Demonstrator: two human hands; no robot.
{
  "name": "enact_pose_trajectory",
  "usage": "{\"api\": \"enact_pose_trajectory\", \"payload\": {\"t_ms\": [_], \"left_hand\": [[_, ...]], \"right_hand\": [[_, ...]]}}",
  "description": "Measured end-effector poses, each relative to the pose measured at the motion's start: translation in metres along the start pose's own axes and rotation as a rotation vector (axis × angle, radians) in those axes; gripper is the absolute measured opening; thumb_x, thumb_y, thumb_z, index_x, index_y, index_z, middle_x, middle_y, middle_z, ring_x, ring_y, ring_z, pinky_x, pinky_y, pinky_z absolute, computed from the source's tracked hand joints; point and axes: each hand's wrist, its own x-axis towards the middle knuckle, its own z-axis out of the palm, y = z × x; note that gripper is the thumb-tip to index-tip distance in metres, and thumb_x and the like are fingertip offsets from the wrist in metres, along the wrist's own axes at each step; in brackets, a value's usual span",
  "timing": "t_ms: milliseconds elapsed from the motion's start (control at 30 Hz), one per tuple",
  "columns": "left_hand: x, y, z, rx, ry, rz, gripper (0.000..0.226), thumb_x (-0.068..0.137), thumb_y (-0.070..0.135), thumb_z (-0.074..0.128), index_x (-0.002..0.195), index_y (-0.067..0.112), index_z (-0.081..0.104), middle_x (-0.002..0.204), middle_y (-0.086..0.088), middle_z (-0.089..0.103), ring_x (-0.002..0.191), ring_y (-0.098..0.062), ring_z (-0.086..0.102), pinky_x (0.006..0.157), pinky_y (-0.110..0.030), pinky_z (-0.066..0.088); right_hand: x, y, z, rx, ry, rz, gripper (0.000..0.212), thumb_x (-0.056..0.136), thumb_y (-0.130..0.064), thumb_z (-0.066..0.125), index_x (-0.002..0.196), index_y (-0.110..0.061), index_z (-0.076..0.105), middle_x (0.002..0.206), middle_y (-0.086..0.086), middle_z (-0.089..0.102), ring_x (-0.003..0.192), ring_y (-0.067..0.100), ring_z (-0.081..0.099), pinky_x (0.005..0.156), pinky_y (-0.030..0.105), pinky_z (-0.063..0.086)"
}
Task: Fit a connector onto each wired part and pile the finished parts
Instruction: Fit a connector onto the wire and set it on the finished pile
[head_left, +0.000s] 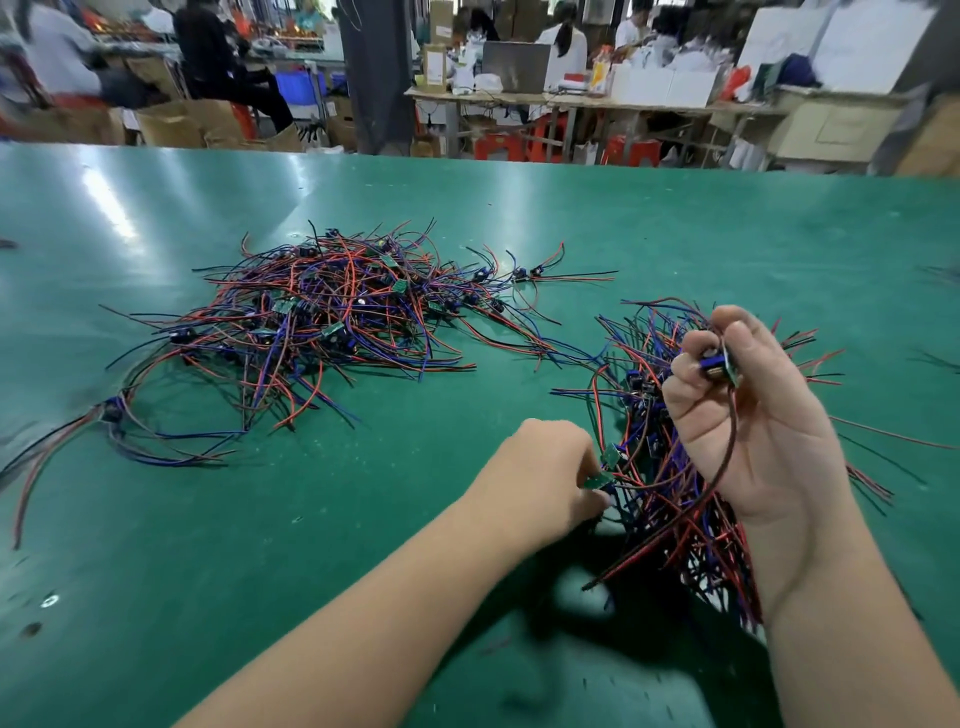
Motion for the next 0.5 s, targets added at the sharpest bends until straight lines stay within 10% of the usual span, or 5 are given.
{"api": "enact_pose_trajectory", "payload": {"t_ms": [333, 500], "left_hand": [[0.007, -0.031, -0.079, -1.173, 0.041, -0.495, 0.017, 0.087, 0.014, 0.067, 0.079, -0.001, 0.068, 0.065, -0.009, 0.065, 0.049, -0.009, 0.059, 0.051, -0.018, 0.055], [0.007, -0.030, -0.100, -1.169, 0.046, -0.518, 0.022, 0.089, 0.021, 0.061, 0.079, 0.003, 0.069, 0.059, -0.001, 0.065, 0.044, -0.005, 0.054, 0.044, -0.015, 0.050]], "right_hand": [[-0.005, -0.006, -0.001, 0.255, -0.138, -0.011, 0.041, 0.049, -0.017, 0.092, 0.083, -0.014, 0.070, 0.068, 0.000, 0.066, 0.052, 0.008, 0.054, 0.050, 0.016, 0.048], [-0.004, -0.006, -0.003, 0.265, -0.139, 0.015, 0.042, 0.050, -0.015, 0.092, 0.085, -0.013, 0.069, 0.068, 0.001, 0.066, 0.052, 0.009, 0.054, 0.050, 0.016, 0.047]]}}
